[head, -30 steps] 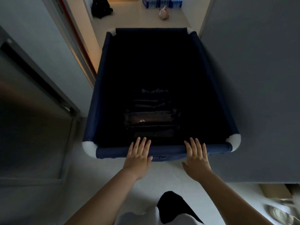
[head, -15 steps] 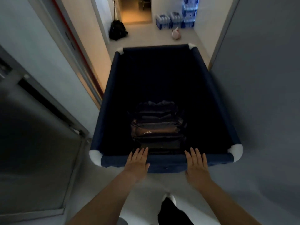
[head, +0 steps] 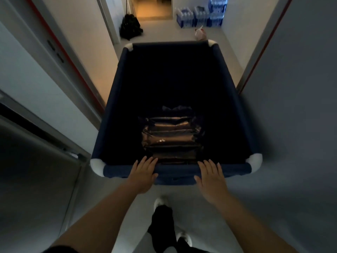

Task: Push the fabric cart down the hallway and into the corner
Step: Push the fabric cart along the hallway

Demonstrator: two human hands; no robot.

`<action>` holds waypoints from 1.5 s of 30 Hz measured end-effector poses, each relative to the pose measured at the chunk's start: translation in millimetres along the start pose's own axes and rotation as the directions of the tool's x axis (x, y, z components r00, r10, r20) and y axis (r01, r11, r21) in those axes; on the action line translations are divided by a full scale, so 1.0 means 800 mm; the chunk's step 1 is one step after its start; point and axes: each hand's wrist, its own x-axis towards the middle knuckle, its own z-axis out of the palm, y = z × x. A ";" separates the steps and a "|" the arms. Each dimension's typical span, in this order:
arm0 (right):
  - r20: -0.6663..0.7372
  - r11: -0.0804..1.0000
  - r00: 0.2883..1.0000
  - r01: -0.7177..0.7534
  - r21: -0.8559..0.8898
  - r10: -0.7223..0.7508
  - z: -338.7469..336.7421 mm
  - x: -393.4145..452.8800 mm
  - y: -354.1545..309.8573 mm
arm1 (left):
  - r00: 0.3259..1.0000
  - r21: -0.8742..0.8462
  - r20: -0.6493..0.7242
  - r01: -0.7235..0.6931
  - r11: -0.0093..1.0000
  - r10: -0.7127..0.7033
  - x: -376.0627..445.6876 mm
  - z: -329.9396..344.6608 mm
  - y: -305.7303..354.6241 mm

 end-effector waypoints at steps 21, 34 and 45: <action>-0.011 0.985 0.986 -0.166 -0.054 0.165 -0.044 0.281 0.003 | 0.992 -0.008 -0.096 -0.085 0.996 0.084 0.256 -0.107 -0.084; -0.002 0.973 0.974 -0.228 -0.040 0.228 -0.063 0.447 0.011 | 0.989 -0.015 -0.078 -0.124 0.992 0.122 0.414 -0.184 -0.132; 0.013 0.968 0.968 -0.249 -0.021 0.249 -0.098 0.605 0.038 | 0.985 0.008 -0.108 -0.133 0.991 0.133 0.567 -0.251 -0.163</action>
